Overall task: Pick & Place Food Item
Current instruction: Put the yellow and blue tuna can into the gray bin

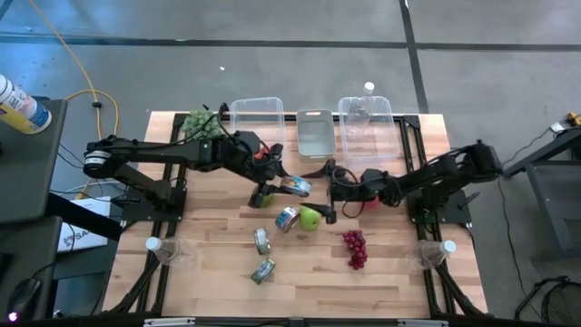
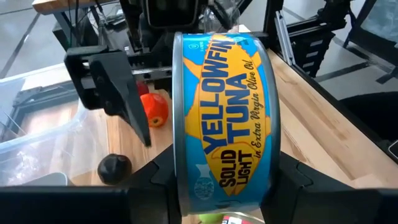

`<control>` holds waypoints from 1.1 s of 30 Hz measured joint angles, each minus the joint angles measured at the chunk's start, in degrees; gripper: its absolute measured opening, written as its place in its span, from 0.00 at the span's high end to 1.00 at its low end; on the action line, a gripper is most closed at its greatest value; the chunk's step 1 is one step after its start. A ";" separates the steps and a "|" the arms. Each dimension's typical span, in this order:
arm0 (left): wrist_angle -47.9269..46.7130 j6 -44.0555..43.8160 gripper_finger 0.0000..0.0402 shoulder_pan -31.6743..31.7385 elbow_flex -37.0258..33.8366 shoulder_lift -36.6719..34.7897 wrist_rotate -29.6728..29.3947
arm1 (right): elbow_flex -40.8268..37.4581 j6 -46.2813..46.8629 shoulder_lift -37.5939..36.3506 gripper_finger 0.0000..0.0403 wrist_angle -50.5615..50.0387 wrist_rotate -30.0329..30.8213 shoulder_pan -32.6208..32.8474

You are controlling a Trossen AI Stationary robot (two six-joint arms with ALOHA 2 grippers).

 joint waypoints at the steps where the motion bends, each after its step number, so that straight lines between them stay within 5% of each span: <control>1: -0.09 0.01 0.65 -0.13 0.00 0.00 0.02 | 1.03 -0.68 1.02 0.11 0.22 -0.01 0.00; 11: -1.78 0.17 0.65 -2.85 0.00 -0.02 -0.77 | 5.14 -5.19 3.80 0.25 -0.39 6.08 3.51; 15: -3.24 0.04 0.65 -3.00 0.00 -0.04 -3.20 | 5.14 -9.46 3.80 0.37 0.48 11.93 6.11; 22: -3.15 0.48 0.65 -2.95 0.00 -0.11 -3.71 | 5.18 -8.49 3.80 0.69 0.54 12.27 6.41; 33: -4.19 -0.18 0.65 -2.95 0.01 -0.15 -4.14 | 5.18 -5.73 3.78 0.69 0.30 9.98 4.82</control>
